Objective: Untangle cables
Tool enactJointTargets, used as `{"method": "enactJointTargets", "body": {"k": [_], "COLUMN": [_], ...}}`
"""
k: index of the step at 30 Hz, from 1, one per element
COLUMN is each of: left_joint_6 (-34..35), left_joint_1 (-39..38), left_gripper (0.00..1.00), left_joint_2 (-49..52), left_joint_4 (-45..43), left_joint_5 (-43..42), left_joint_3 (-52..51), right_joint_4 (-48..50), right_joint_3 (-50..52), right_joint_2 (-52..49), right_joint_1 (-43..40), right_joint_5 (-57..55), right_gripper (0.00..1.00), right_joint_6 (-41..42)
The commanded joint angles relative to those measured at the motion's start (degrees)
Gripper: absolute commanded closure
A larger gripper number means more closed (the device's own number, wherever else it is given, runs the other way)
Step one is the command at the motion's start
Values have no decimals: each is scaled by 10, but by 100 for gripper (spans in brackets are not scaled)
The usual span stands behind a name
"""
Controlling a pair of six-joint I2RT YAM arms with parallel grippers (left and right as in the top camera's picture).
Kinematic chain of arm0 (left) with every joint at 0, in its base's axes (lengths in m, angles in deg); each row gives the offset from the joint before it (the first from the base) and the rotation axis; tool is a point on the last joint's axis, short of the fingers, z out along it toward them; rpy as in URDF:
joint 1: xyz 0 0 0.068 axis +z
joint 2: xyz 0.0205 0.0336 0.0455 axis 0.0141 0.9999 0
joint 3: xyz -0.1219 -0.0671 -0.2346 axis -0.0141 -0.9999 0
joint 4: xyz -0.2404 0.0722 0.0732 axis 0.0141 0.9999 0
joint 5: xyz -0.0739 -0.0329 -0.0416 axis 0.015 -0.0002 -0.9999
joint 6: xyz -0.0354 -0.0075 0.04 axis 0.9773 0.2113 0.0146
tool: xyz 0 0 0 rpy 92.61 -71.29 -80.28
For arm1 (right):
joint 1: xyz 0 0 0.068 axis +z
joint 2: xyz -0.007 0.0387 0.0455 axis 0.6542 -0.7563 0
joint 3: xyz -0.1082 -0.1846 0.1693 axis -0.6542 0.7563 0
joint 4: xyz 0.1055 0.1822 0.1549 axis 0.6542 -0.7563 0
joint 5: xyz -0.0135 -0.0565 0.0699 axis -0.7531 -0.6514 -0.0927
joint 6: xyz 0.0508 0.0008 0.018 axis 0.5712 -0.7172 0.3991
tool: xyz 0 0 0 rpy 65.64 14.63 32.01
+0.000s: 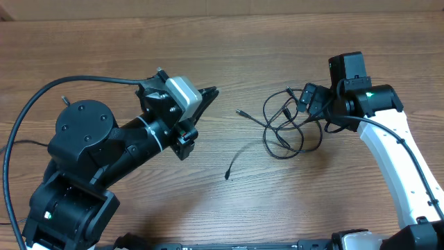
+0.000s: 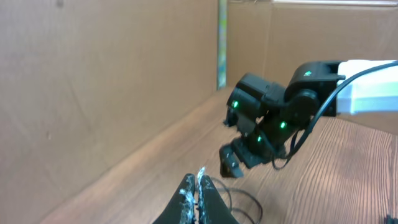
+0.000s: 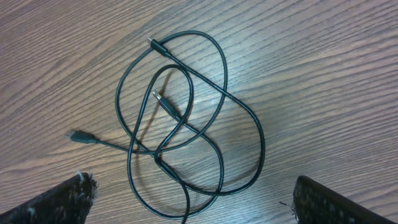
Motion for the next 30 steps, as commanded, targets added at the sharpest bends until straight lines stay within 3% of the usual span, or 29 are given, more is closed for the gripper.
{"method": "enactJointTargets", "body": {"k": [1, 5, 8, 13, 19, 22, 25, 30], "left_joint_6": [10, 10, 19, 55, 61, 76, 106, 110], "left_joint_1": [7, 7, 7, 7, 7, 7, 10, 27], "left_gripper": [96, 93, 71, 51, 41, 29, 22, 17], "left_joint_2": [12, 36, 54, 88, 105, 110, 110, 111], "left_joint_4": [33, 63, 70, 78, 89, 91, 106, 128], "left_joint_5": [25, 42, 43, 57, 57, 75, 123, 132], "left_joint_3": [5, 5, 5, 5, 5, 5, 5, 5], "right_joint_4": [2, 0, -20, -53, -66, -63, -34, 37], "right_joint_3": [3, 3, 3, 3, 3, 3, 3, 3], "right_joint_2": [0, 0, 0, -18, -62, -85, -110, -135], "right_joint_1": [0, 0, 0, 0, 0, 0, 0, 0], "right_joint_5": [12, 95, 138, 141, 169, 196, 219, 310], "right_gripper": [0, 0, 0, 0, 0, 0, 0, 0], "right_joint_6": [-1, -84, -126, -130, -146, -164, -174, -176]}}
